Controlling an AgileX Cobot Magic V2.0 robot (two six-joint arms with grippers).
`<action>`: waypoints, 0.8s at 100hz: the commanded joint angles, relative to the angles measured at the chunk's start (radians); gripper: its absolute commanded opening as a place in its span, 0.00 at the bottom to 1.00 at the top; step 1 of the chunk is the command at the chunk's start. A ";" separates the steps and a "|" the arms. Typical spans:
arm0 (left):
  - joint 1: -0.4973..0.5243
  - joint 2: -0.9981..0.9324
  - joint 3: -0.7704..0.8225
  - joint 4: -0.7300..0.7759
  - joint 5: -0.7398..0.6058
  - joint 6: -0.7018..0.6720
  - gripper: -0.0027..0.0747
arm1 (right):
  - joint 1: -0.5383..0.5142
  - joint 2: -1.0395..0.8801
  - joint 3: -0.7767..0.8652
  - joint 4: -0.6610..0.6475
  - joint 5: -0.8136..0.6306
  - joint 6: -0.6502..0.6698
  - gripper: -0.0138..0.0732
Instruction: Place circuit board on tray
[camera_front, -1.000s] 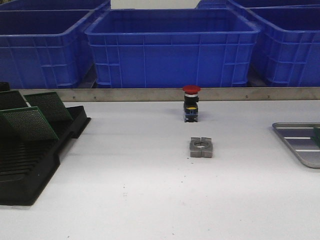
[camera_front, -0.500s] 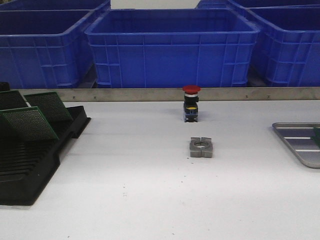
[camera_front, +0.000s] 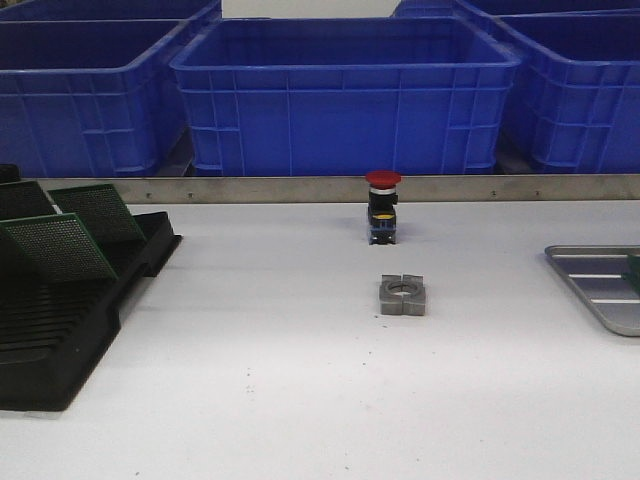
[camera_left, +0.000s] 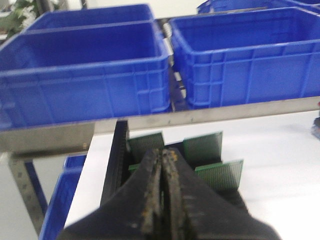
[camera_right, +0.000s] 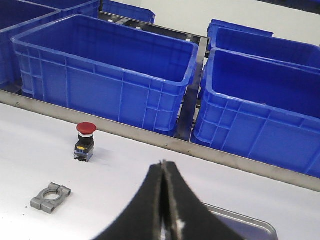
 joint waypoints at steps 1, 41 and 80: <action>0.038 -0.025 0.031 0.258 -0.058 -0.329 0.01 | 0.000 0.010 -0.025 0.017 -0.054 -0.009 0.09; 0.066 -0.236 0.137 0.365 0.154 -0.448 0.01 | 0.000 0.010 -0.025 0.017 -0.050 -0.009 0.09; 0.066 -0.236 0.135 0.365 0.152 -0.448 0.01 | 0.000 0.010 -0.025 0.017 -0.050 -0.009 0.09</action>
